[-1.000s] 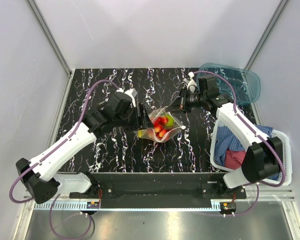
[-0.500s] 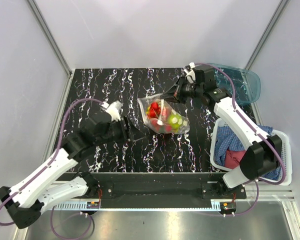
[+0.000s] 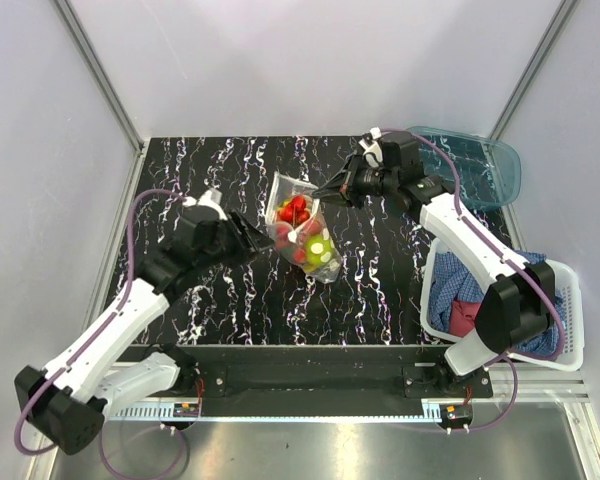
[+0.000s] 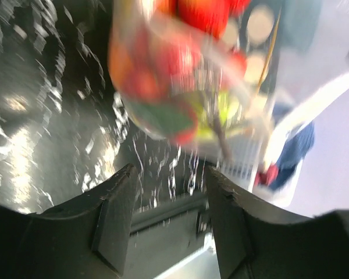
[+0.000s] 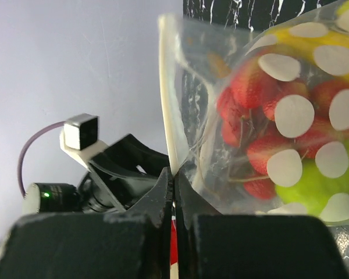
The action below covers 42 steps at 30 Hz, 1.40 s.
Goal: Open the zip-top bag and remove the fake food
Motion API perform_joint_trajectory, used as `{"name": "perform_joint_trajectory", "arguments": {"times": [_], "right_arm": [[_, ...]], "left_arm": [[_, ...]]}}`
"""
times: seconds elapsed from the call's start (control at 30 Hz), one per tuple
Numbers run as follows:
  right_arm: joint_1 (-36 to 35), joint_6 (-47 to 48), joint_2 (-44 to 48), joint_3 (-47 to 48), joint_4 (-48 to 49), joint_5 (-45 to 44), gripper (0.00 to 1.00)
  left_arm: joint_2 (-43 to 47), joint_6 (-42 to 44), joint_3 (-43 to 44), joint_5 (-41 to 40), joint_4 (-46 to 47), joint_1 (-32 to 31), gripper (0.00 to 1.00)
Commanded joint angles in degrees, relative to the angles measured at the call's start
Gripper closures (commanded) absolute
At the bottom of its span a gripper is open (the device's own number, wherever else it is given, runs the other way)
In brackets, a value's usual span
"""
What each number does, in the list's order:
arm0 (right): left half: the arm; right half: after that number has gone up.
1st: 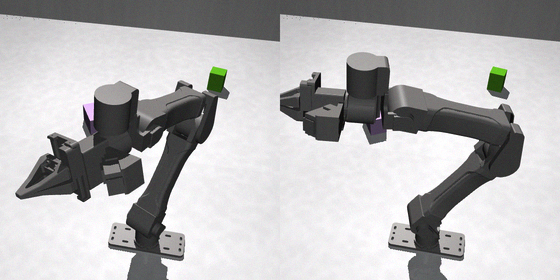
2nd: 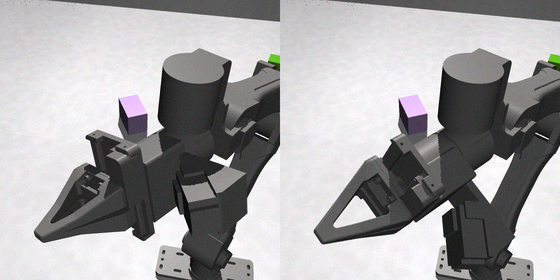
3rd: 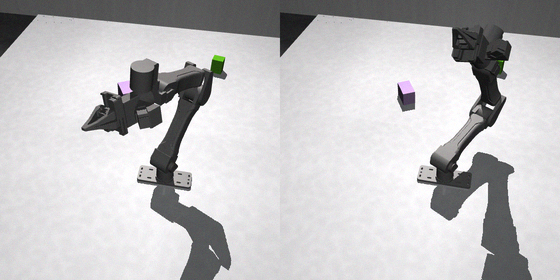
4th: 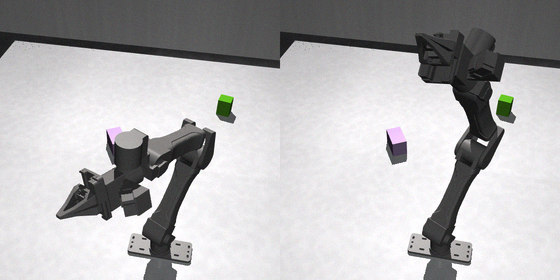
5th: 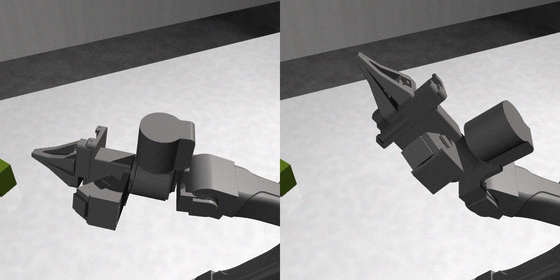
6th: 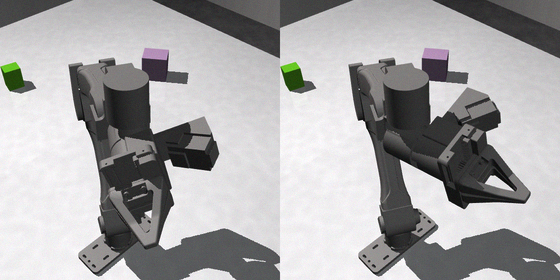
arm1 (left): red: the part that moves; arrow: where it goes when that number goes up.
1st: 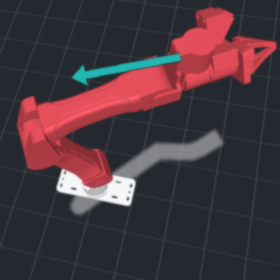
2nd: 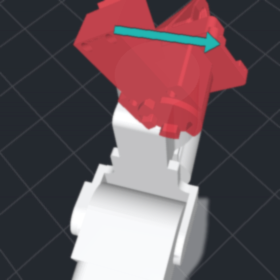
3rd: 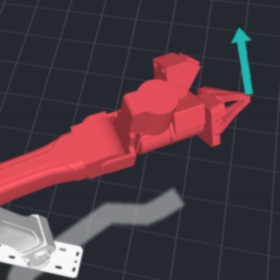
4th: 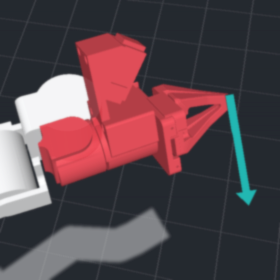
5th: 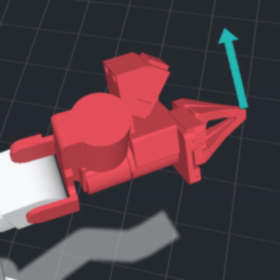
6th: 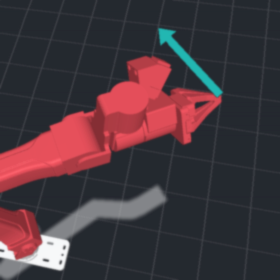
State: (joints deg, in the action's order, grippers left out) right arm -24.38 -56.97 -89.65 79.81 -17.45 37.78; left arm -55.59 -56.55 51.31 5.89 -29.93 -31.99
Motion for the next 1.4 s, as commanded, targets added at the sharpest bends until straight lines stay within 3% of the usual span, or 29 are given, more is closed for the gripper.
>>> {"name": "perform_joint_trajectory", "arguments": {"times": [0.0,0.1,0.13,0.17,0.27,0.5,0.7,0.97,1.07,1.37], "right_arm": [[-0.4,0.1,3.2,-1.9,5.8,3.4,1.00],[-0.4,-0.3,4.0,-3.3,6.6,3.2,1.00],[-0.4,-0.4,4.4,-3.5,6.6,3.1,1.00],[-0.4,-0.5,4.5,-4.0,6.6,2.8,1.00],[-0.4,-0.7,4.9,-4.2,6.6,2.6,1.00],[-0.4,0.0,4.7,-3.7,6.6,4.3,1.00],[0.0,1.2,6.0,-4.8,6.6,5.5,1.00],[0.2,2.0,6.6,-4.9,6.6,5.8,1.00],[0.3,2.0,6.7,-4.9,6.6,5.6,1.00],[0.4,2.0,6.7,-4.6,6.6,5.6,1.00]], "left_arm": [[5.0,1.3,2.3,-1.5,0.8,4.0,0.42],[1.3,-0.3,0.7,4.4,1.6,7.3,0.38],[-0.8,-0.7,0.9,6.4,2.0,7.7,0.41],[-4.1,-0.7,1.4,10.3,3.8,7.6,0.50],[-6.7,-0.4,2.7,9.6,6.3,4.6,0.59],[-8.6,-3.0,-0.8,6.9,9.1,1.1,0.46],[-11.4,-2.2,1.3,5.7,10.9,1.2,0.46],[-3.3,-4.6,0.7,-2.9,9.7,1.8,0.47],[-4.4,-6.9,1.0,-1.1,8.8,2.4,0.36],[-11.9,-7.7,3.3,5.2,5.6,4.5,0.43]]}}
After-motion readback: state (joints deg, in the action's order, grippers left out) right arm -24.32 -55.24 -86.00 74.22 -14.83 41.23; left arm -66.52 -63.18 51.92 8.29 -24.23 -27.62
